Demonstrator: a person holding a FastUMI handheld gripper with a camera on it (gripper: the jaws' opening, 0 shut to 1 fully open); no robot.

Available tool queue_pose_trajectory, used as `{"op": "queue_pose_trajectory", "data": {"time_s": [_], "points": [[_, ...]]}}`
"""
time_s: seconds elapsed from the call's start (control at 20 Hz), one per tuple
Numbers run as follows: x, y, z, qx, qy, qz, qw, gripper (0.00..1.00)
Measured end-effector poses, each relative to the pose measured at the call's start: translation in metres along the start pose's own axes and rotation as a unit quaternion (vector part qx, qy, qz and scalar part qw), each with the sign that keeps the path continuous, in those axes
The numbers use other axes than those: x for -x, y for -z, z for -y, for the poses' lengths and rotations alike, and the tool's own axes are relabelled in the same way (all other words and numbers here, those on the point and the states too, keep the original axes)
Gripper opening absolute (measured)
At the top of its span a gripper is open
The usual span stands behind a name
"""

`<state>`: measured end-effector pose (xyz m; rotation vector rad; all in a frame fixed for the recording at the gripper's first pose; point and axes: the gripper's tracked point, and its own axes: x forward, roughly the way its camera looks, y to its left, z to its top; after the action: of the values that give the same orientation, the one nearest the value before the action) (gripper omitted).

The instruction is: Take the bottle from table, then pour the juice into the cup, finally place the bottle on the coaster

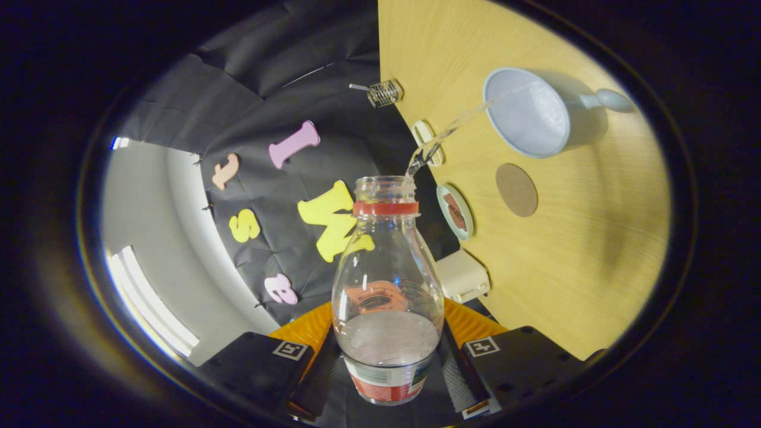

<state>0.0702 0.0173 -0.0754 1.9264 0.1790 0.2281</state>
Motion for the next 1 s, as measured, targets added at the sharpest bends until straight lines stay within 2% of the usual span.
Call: {"op": "queue_pose_trajectory", "data": {"time_s": [0.55, 1.0], "points": [[-0.002, 0.003, -0.025, -0.029, -0.022, -0.008, 0.999, 0.81], [-0.009, 0.007, -0.032, -0.047, -0.021, -0.012, 0.999, 0.81]]}}
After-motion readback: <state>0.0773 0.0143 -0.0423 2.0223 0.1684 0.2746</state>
